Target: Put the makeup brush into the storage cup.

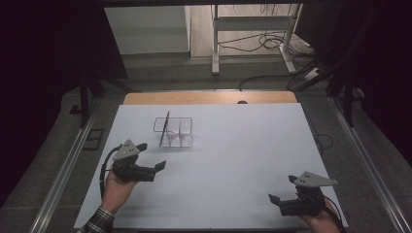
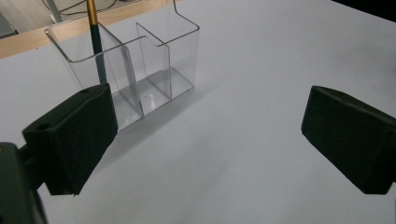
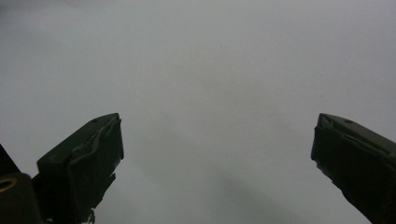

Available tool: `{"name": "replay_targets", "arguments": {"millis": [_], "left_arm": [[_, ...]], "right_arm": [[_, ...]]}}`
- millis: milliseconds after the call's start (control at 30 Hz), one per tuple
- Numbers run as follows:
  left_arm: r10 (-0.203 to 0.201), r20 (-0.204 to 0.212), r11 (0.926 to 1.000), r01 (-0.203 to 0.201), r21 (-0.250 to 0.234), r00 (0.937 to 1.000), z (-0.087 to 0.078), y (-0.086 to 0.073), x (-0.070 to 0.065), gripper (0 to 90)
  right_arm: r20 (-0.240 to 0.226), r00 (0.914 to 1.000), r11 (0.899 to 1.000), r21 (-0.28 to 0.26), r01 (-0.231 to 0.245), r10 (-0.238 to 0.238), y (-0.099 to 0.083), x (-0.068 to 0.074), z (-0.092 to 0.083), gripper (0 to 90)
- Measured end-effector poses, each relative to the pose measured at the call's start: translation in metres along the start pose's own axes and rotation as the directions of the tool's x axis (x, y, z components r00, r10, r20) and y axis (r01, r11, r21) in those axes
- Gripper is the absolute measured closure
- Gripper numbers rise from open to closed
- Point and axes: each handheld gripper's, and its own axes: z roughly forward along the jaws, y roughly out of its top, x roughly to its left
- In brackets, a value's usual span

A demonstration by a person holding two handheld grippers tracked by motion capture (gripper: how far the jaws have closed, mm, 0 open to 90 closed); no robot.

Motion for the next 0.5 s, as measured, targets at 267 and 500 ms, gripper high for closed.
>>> {"name": "replay_targets", "arguments": {"millis": [267,500], "left_arm": [[-0.014,-0.004,0.9999,0.014,-0.004,0.9999,-0.008,-0.007,-0.001,4.2],[-0.023,-0.012,0.9997,0.023,-0.007,0.9997,-0.015,-0.012,-0.002,4.3]], "right_arm": [[-0.001,1.0000,1.000,0.000,0.000,0.000,0.000,0.000,0.000,2.7],[0.000,1.0000,1.000,0.000,0.001,-0.001,0.000,0.000,0.000,2.7]]}}
